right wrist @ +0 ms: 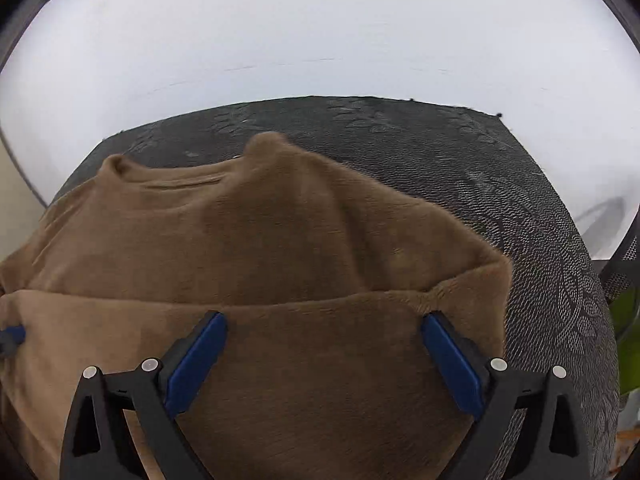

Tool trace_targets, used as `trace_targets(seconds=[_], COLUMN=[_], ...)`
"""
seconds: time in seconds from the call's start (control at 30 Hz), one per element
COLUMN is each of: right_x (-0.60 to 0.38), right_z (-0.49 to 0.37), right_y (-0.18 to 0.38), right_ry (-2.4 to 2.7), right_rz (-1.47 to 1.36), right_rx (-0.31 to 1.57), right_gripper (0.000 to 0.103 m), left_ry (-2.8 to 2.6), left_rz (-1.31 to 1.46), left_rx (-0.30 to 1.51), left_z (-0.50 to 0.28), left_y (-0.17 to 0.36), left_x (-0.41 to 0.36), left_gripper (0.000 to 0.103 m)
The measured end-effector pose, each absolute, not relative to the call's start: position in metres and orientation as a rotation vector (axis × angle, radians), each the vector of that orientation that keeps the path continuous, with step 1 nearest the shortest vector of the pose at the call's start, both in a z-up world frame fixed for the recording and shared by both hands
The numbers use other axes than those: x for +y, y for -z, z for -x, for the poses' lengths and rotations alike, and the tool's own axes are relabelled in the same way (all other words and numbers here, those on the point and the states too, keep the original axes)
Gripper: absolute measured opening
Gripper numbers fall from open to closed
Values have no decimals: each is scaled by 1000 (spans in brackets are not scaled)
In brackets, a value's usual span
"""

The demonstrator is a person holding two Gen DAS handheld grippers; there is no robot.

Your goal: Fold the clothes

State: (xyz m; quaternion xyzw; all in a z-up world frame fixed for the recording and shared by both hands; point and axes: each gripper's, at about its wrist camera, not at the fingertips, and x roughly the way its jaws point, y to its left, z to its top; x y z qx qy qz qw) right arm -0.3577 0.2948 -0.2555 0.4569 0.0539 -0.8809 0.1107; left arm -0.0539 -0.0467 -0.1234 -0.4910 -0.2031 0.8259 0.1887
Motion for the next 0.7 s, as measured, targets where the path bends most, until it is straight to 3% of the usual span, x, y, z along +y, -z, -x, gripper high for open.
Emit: trace_targets(seconds=[0.27, 0.33, 0.4, 0.5, 0.7], right_x=[294, 293, 288, 277, 265], right_z=[364, 355, 335, 310, 302], right_y=[257, 250, 237, 227, 249], right_ry=[2599, 2617, 2624, 2598, 2520], right_rz=[-1339, -1346, -1292, -1222, -1270], right_rx=[220, 228, 235, 274, 330], right_gripper=[102, 102, 102, 102, 102], left_ry=[-2389, -2437, -2493, -2539, -2528], left_rz=[1377, 1357, 1313, 1311, 1378], left_rx=[-460, -417, -342, -244, -279], left_z=[48, 42, 35, 33, 40], left_y=[117, 108, 100, 98, 122], left_x=[-36, -33, -28, -23, -26], left_gripper=[65, 68, 80, 81, 81])
